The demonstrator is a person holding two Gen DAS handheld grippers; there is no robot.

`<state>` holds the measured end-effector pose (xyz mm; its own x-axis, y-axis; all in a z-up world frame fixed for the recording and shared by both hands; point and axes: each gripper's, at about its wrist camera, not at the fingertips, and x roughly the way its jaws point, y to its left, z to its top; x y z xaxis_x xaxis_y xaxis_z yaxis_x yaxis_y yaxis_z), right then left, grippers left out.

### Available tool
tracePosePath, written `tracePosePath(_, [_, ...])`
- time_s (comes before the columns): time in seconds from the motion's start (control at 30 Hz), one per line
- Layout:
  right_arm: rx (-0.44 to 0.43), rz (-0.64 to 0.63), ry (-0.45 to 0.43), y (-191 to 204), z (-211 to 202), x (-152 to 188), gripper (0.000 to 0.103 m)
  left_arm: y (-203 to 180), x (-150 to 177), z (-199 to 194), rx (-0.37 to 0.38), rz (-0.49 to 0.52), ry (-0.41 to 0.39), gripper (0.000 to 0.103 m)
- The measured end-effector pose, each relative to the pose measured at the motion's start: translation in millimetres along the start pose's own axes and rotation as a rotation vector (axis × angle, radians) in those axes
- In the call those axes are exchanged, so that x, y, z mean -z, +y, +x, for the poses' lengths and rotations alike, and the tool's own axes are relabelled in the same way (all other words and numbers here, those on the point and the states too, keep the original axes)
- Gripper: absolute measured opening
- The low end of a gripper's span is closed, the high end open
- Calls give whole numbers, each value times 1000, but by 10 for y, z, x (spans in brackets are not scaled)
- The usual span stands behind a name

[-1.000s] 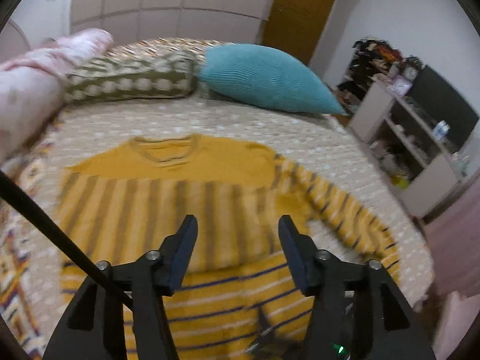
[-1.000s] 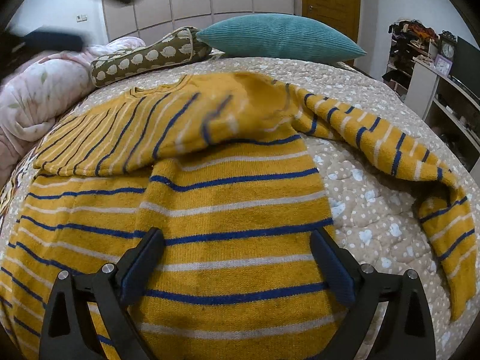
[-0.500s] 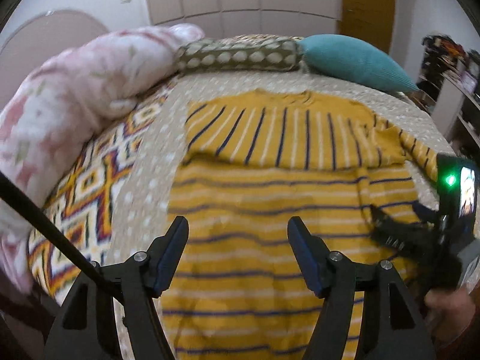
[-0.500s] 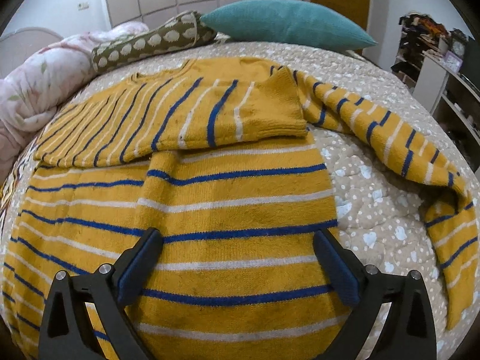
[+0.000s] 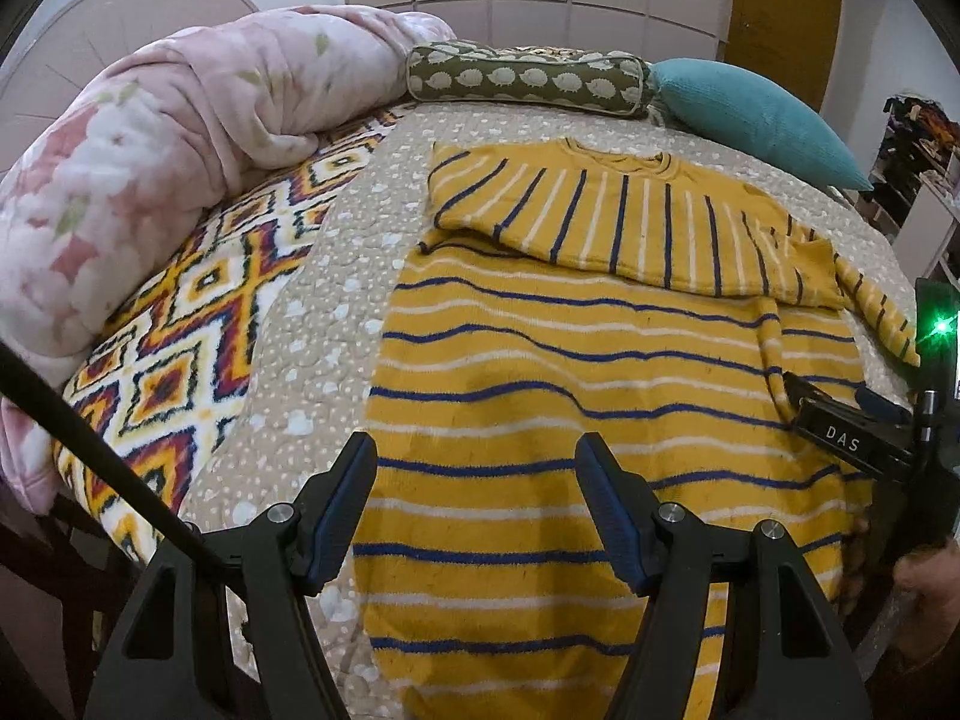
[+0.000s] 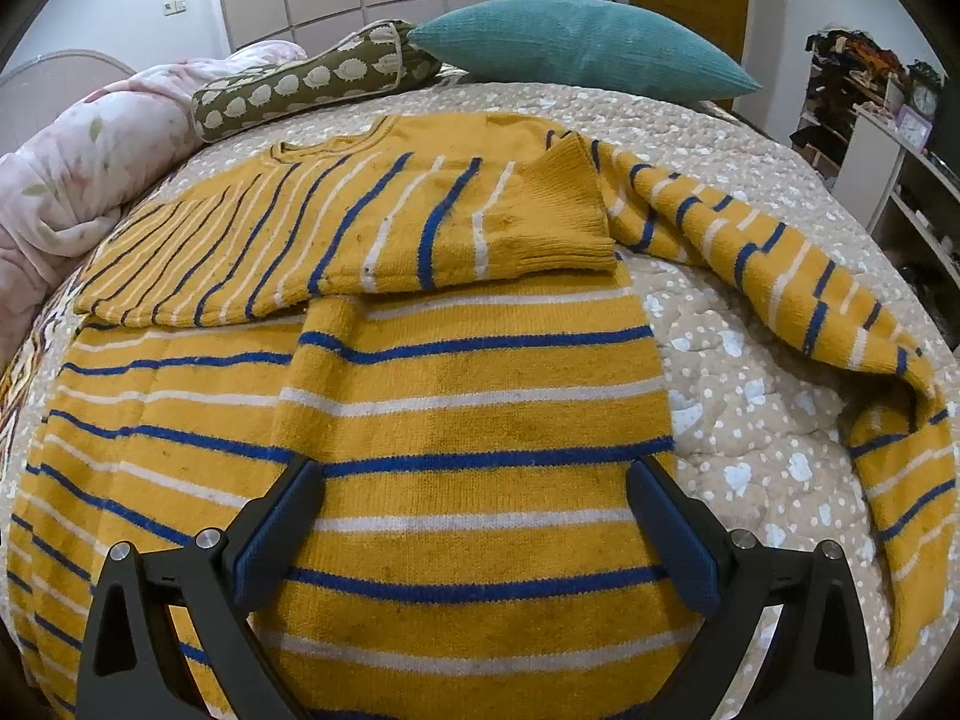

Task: Fold small clothes
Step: 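Move the right tool toward the other sweater sleeve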

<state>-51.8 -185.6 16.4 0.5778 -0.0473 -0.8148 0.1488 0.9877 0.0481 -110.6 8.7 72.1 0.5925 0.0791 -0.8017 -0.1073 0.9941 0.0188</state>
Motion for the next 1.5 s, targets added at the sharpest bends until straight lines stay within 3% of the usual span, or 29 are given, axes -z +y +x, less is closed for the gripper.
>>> tracePosePath(0.1, [37, -13, 0, 36, -12, 12, 103, -19, 6, 18, 3, 6, 8, 67])
tracePosePath(0.4, [32, -27, 12, 16, -10, 22, 103, -78, 39, 93, 21, 13, 33, 67])
tracePosePath(0.5, [-5, 8, 18, -43, -10, -2, 103, -94, 55, 120, 25, 15, 41, 67])
tracePosePath(0.67, [-140, 140, -4, -266, -34, -36, 103, -126, 107, 227, 43, 14, 65, 67])
tracePosePath(0.87, [-66, -39, 40, -49, 20, -32, 103, -69, 162, 214, 77, -20, 56, 67])
tracePosePath(0.9, [-80, -42, 36, -69, 4, -39, 101, -40, 154, 170, 86, -30, 42, 67])
tracePosePath(1.0, [-127, -14, -48, -214, -224, -57, 80, 60, 122, 35, 94, -48, 4, 67])
tracePosePath(1.07, [-215, 11, -95, -326, -407, -96, 80, 142, 106, -14, 96, -66, -12, 67])
tracePosePath(1.13, [-228, 34, -111, -410, -500, -194, 80, 205, 101, -37, 95, -83, -21, 67])
tracePosePath(1.27, [-176, 52, -31, -490, -277, -559, 78, 258, 106, -66, 99, -95, -27, 68])
tracePosePath(1.33, [-149, 31, 4, -451, -93, -704, 59, 270, 115, -80, 97, -95, -29, 67])
tracePosePath(1.4, [-151, 20, 44, -419, 98, -783, 49, 286, 128, -83, 89, -93, -30, 67])
tracePosePath(1.5, [-113, 18, 100, -450, 418, -884, 44, 344, 151, -44, 67, -100, -17, 67])
